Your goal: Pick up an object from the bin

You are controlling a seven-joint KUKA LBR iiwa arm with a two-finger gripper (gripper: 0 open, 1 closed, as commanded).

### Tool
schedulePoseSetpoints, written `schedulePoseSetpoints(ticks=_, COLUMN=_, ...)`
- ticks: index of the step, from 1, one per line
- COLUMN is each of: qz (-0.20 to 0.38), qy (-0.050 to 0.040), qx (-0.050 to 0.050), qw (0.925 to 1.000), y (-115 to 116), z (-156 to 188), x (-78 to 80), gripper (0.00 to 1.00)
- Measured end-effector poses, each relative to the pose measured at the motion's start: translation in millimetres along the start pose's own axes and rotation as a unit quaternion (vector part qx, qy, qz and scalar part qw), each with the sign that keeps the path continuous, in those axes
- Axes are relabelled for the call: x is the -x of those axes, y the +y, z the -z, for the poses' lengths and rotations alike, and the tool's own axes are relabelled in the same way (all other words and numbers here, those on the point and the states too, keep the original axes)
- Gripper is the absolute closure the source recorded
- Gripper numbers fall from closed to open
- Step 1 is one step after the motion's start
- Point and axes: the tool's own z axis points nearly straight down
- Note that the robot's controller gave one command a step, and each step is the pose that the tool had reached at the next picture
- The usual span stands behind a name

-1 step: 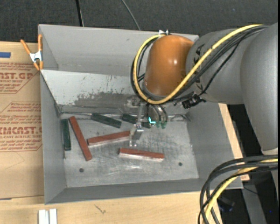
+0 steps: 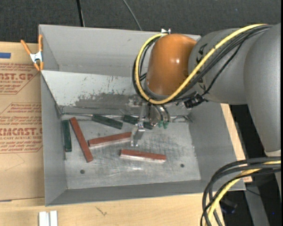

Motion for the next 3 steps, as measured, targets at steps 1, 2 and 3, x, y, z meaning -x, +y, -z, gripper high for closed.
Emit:
schedulePoseSetpoints(ticks=1, qz=-0.014, qy=0.0025, qx=0.001, qw=0.9999, y=34, z=-78, x=-36.2, gripper=1.00)
schedulePoseSetpoints(ticks=2, qz=-0.014, qy=0.0024, qx=0.001, qw=0.9999, y=34, z=-78, x=-36.2, gripper=1.00)
schedulePoseSetpoints(ticks=3, qz=0.056, qy=-0.0005, qx=-0.001, qw=0.9984, y=1, z=72, x=-52.5, gripper=1.00)
